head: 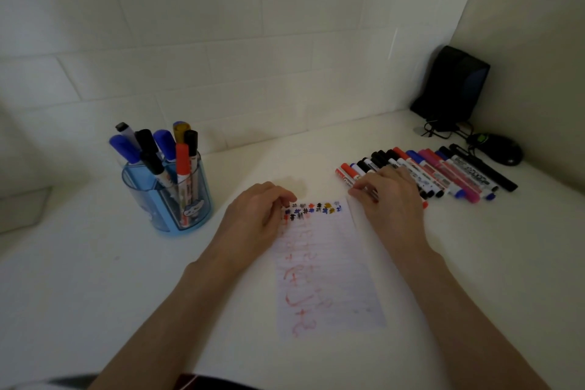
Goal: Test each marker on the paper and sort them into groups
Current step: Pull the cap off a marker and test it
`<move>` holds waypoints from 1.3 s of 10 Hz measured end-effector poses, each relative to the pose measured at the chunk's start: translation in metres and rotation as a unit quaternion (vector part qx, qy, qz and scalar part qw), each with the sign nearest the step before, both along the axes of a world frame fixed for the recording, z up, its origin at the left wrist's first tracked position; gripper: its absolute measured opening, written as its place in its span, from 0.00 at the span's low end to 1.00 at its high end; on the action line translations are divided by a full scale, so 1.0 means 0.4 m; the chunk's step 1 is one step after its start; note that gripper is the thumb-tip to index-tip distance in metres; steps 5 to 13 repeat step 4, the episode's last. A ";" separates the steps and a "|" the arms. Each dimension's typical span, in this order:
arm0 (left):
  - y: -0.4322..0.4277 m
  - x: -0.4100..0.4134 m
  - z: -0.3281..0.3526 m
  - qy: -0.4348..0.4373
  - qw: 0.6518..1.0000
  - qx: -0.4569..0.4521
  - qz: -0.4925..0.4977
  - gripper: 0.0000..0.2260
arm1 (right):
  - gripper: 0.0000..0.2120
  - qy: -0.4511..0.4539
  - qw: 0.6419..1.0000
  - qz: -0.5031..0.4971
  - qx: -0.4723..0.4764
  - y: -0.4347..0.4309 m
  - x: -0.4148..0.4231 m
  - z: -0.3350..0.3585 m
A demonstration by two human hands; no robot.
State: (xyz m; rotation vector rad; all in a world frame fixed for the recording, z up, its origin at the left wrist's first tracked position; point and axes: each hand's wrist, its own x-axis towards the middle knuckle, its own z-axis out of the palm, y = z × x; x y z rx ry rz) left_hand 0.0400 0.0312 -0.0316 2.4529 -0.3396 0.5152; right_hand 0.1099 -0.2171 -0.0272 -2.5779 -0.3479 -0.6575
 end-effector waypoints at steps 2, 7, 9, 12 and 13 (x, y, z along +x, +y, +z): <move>0.000 0.001 0.000 -0.003 1.000 -0.001 0.000 0.13 | 0.08 -0.017 1.000 0.008 0.007 0.003 -0.002 -0.001; 0.002 0.008 -0.002 -0.014 1.000 -0.002 0.011 0.13 | 0.08 -0.045 0.999 0.019 0.014 0.000 0.004 -0.012; 0.002 0.008 -0.002 -0.014 1.000 -0.002 0.011 0.13 | 0.08 -0.045 0.999 0.019 0.014 0.000 0.004 -0.012; 0.002 0.008 -0.002 -0.014 1.000 -0.002 0.011 0.13 | 0.08 -0.045 0.999 0.019 0.014 0.000 0.004 -0.012; 0.002 0.008 -0.002 -0.014 1.000 -0.002 0.011 0.13 | 0.08 -0.045 0.999 0.019 0.014 0.000 0.004 -0.012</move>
